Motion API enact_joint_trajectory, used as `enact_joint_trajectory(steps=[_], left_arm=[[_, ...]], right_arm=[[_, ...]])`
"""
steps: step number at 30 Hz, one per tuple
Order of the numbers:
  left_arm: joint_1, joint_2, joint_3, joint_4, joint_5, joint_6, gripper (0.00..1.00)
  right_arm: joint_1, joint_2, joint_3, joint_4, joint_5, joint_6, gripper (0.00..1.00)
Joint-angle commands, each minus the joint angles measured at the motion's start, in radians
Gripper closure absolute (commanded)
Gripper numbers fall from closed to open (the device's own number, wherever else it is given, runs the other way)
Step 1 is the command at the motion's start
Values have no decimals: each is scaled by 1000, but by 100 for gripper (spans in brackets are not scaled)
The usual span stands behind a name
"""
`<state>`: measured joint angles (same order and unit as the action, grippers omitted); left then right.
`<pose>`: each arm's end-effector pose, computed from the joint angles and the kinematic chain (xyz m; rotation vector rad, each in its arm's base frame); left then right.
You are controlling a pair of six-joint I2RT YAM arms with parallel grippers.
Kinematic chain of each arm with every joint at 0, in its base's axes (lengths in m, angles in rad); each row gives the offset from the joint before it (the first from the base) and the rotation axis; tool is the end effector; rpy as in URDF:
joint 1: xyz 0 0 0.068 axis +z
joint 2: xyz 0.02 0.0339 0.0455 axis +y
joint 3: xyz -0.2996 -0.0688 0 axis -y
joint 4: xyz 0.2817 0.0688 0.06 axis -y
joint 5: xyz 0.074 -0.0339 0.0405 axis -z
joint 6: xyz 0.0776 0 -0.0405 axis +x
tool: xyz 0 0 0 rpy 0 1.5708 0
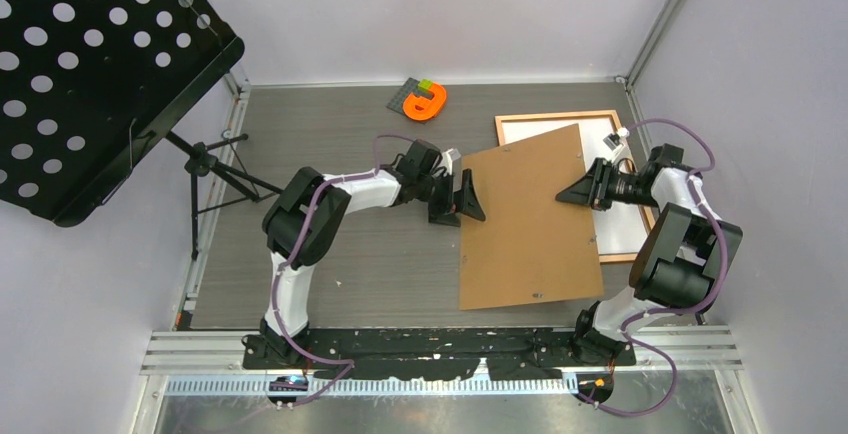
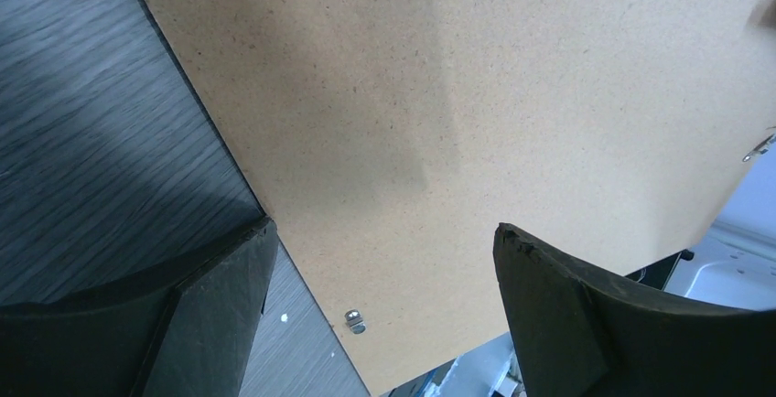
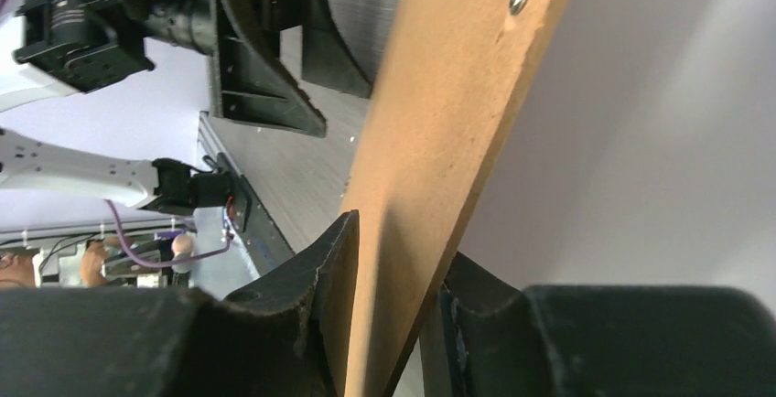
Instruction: Put the photo into the frame
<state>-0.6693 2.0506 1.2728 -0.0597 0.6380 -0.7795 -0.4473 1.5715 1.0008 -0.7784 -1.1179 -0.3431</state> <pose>0.3575 -0.3417 0.1231 0.1919 2.6964 -1.3458 0.3128 -0.0727 0.2061 -0.0392 2.2536 1.2017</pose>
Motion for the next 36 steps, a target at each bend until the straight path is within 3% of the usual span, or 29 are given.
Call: enact_joint_trajectory(steps=[1, 4, 10, 16, 25, 36], left_arm=[[-29, 53, -29, 9, -17, 13, 7], [-29, 51, -27, 4, -20, 15, 7], [-27, 29, -21, -25, -37, 37, 7], [-20, -29, 6, -91, -60, 92, 3], [-11, -129, 65, -174, -133, 194, 0], [-35, -6, 289, -345, -213, 261, 3]], right_arm=[[16, -16, 51, -131, -111, -80, 65], [16, -24, 47, -132, -82, -76, 70], [3, -35, 51, -65, 9, -1, 93], [-35, -24, 127, -58, 78, 44, 94], [-148, 29, 291, -241, 54, -40, 94], [-308, 155, 556, -569, -1, -269, 94]])
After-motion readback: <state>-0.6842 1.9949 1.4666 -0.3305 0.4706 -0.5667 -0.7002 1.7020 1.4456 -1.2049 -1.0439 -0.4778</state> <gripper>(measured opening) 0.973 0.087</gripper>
